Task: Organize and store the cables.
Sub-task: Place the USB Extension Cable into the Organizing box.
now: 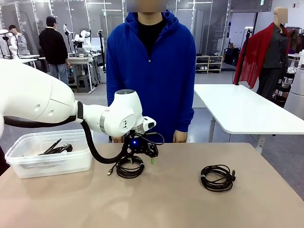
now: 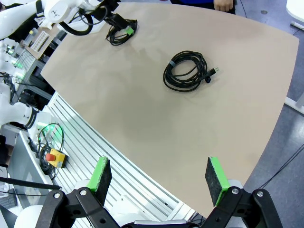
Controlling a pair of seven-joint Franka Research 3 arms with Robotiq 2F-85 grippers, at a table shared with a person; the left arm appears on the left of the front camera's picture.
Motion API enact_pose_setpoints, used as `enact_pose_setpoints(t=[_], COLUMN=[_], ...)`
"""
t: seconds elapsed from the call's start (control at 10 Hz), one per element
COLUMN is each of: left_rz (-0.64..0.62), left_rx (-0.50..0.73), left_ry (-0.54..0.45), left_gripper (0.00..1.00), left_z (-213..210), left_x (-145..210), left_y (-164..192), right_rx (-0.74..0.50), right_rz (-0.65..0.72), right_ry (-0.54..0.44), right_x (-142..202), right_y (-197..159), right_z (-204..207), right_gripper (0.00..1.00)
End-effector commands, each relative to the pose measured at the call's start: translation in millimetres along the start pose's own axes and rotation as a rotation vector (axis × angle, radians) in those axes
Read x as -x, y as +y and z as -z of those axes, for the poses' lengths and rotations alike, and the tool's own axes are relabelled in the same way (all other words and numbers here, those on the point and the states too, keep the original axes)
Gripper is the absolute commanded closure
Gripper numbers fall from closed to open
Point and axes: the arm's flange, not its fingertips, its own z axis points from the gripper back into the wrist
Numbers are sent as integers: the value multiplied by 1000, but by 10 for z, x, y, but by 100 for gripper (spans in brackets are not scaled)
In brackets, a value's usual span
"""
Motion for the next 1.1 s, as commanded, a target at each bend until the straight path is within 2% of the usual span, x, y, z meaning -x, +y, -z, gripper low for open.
enact_pose_setpoints(t=[0.0, 0.2, 0.3, 0.4, 0.5, 0.6, 0.7, 0.8, 0.9, 1.0], left_rz=[-56, -90, -95, -90, -84, -85, -95, -102, -113, -116], left_rx=[3, 0, 1, -8, -28, -32, -50, -63, -83, -90], left_ry=[40, 84, 106, 113, 119, 121, 111, 105, 96, 95], left_gripper=[0, 0, 15, 22, 53, 71, 72, 91, 92, 100], left_z=[44, 137, 156, 152, 154, 164, 167, 157, 151, 153], left_x=[-118, -147, -150, -150, -151, -160, -166, -169, -174, -174], left_y=[-45, -25, -22, -24, -29, -27, -35, -48, -55, -64], right_rx=[-10, -10, -10, -10, -10, -10, -10, -10, -10, -10], right_rz=[-14, -14, -14, -14, -14, -14, -14, -14, -14, -14], right_ry=[-13, -13, -13, -13, -13, -13, -13, -13, -13, -13], right_x=[3, 3, 3, 3, 3, 3, 3, 3, 3, 3], right_y=[-1, -1, -1, -1, -1, -1, -1, -1, -1, -1], right_z=[-5, -5, -5, -5, -5, -5, -5, -5, -5, -5], right_gripper=[0, 0, 0, 0, 0, 0, 0, 0, 0, 0])
